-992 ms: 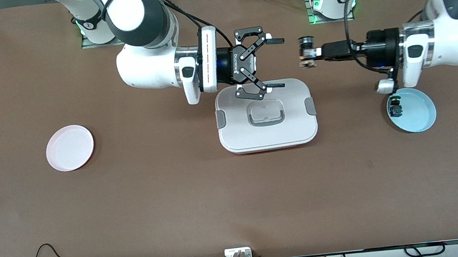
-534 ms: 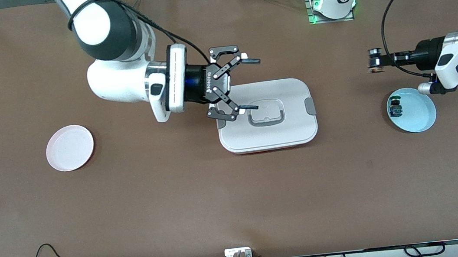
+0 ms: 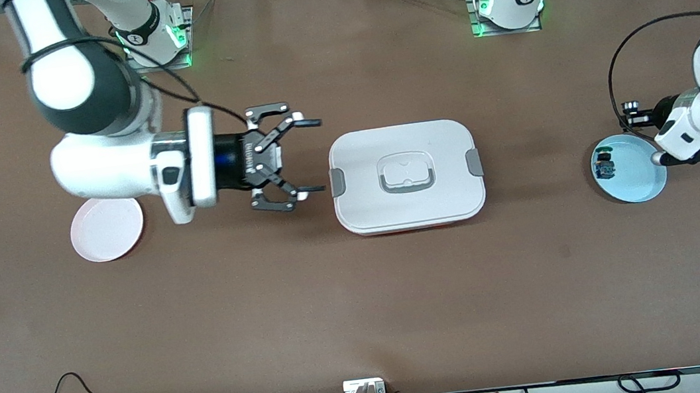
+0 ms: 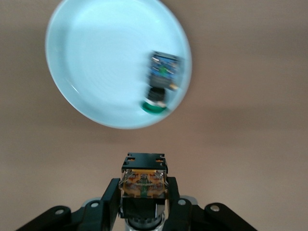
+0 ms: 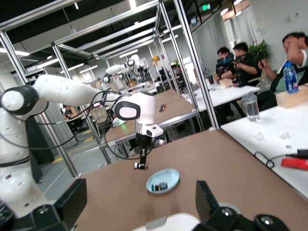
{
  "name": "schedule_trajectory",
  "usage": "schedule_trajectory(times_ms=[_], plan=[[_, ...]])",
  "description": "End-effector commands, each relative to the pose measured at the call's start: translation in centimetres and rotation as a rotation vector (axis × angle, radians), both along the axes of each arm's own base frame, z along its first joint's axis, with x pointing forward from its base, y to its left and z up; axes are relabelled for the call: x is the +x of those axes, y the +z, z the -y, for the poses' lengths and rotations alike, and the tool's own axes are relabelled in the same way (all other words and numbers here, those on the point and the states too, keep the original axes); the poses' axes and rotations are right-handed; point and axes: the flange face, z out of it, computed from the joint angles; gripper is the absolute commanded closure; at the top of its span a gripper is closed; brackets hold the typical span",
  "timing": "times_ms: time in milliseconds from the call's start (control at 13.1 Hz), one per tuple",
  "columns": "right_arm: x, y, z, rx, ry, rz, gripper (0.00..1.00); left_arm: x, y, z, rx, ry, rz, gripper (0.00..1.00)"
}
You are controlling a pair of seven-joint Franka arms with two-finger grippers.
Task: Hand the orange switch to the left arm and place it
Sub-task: 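Carry the switch to the blue plate while the right gripper withdraws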
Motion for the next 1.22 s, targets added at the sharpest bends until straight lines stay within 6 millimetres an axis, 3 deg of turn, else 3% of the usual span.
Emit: schedule_trajectory(times_ms=[0, 153, 458, 763, 839, 915, 992, 1144], plan=[[-0.1, 0.9, 4.2, -0.031, 0.046, -0.07, 0.0, 1.5, -4.2, -2.2, 0.047, -0.093, 0.032, 1.0], [0.1, 0.6, 6.6, -0.1, 0.055, -0.133, 0.0, 2.4, -6.3, -3.7, 0.049, -0.11, 0.048, 1.0], [0.2, -0.2, 10.9, -0.312, 0.027, -0.354, 0.0, 3.9, -9.0, -4.5, 0.067, -0.155, 0.077, 0.97], [0.1, 1.1, 12.5, -0.394, -0.105, -0.635, 0.0, 4.9, -10.4, -4.7, 0.102, -0.155, 0.082, 0.85], [0.2, 1.7, 12.6, -0.434, -0.147, -0.71, 0.0, 4.9, -10.7, -4.7, 0.107, -0.156, 0.082, 0.6], [0.2, 1.8, 12.7, -0.473, -0.187, -0.785, 0.0, 4.9, -10.7, -5.1, 0.103, -0.146, 0.093, 0.14], [0.1, 1.6, 13.0, -0.509, -0.227, -0.861, 0.0, 4.9, -10.7, -5.2, 0.092, -0.148, 0.098, 0.0], [-0.4, 1.6, 15.0, -0.623, -0.306, -0.959, 0.0, 5.9, -9.3, -5.2, 0.104, -0.144, 0.12, 0.0]])
